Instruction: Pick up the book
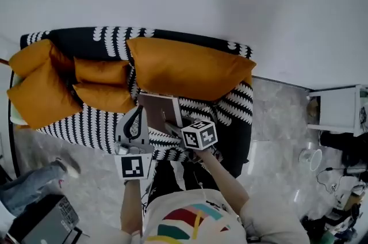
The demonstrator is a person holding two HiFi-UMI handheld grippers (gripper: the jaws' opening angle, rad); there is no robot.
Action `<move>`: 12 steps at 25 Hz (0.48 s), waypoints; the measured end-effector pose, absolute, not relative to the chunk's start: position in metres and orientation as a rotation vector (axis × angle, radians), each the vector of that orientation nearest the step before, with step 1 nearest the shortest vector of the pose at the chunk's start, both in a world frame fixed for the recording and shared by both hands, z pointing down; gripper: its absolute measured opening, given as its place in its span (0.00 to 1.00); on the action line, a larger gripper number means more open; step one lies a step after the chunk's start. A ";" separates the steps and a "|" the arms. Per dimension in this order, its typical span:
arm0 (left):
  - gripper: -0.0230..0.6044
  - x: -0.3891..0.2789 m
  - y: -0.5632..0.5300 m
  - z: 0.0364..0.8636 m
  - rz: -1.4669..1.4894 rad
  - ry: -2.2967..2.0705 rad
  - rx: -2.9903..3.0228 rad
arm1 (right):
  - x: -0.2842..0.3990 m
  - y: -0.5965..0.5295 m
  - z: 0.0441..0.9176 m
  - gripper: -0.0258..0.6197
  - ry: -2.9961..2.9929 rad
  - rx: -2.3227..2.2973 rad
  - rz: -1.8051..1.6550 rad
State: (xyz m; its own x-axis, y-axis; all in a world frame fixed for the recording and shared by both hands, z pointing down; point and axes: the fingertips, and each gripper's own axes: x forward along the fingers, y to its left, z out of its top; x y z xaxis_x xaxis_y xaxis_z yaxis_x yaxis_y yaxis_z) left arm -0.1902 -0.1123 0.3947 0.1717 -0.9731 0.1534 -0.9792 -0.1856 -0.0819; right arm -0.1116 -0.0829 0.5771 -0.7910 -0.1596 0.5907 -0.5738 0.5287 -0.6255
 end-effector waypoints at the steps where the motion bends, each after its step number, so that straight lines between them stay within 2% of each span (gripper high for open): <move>1: 0.05 -0.183 -0.113 0.380 0.248 -1.978 2.398 | -0.101 -0.088 0.555 0.28 -2.337 0.638 1.174; 12: 0.05 -0.099 -0.132 0.268 0.158 -1.867 2.621 | 0.042 -0.106 0.354 0.28 -2.643 1.192 1.164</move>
State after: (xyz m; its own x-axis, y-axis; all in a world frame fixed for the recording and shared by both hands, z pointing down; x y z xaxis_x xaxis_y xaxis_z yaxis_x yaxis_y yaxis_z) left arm -0.0993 -0.1321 0.2683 0.3247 -0.9452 0.0333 -0.9374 -0.3263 -0.1214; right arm 0.0416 -0.1059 0.3540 -0.7089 -0.6390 0.2987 -0.6517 0.4314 -0.6238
